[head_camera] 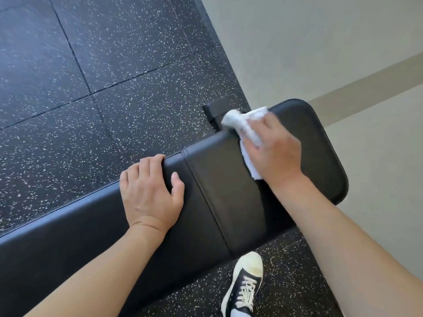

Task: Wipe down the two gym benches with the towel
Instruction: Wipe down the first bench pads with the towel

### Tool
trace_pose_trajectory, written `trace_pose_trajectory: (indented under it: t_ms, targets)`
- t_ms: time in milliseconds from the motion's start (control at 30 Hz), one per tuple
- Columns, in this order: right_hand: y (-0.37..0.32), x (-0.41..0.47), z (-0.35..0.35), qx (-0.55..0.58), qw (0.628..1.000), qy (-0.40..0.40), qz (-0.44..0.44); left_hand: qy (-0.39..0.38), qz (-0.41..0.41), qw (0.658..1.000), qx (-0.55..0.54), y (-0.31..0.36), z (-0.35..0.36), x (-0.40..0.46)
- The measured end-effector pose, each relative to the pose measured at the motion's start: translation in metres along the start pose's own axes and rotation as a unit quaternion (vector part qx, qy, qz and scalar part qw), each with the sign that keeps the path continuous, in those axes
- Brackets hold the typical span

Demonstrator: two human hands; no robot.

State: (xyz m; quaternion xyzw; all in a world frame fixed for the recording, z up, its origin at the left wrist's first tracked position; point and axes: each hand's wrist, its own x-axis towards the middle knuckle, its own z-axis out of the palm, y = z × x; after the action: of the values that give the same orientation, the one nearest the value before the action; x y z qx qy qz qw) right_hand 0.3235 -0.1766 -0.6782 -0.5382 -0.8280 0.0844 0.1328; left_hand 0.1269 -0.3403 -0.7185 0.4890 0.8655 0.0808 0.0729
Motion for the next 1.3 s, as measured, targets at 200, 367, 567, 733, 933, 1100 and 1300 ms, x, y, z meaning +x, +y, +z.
trace_pose_trajectory:
  t_ms: [200, 367, 567, 733, 933, 1100, 1300]
  targets:
    - [-0.073, 0.015, 0.022, -0.023, 0.994, -0.097, 0.043, -0.009, 0.000, 1.000, -0.005, 0.001, -0.003, 0.000]
    - [-0.128, 0.011, 0.037, 0.035, 0.974, -0.204, -0.091, -0.025, -0.002, 1.000, -0.013, 0.001, -0.008, 0.000]
    - [0.000, 0.075, 0.014, -0.085, 0.977, -0.190, 0.034, -0.028, 0.000, 0.999, -0.019, 0.001, -0.009, 0.001]
    - [-0.019, 0.083, 0.019, -0.123, 0.965, -0.227, 0.049, -0.042, -0.004, 0.999, -0.022, 0.000, -0.009, 0.001]
    - [-0.145, 0.057, 0.066, -0.020, 0.926, -0.371, -0.061, -0.054, -0.014, 0.998, -0.026, 0.002, -0.013, 0.004]
    - [-0.073, 0.070, 0.047, -0.040, 0.951, -0.306, -0.025, -0.053, -0.006, 0.999, -0.012, 0.002, -0.014, 0.002]
    - [0.007, 0.029, 0.003, -0.073, 0.997, -0.004, 0.018, -0.047, -0.001, 0.999, -0.003, 0.002, -0.010, 0.002]
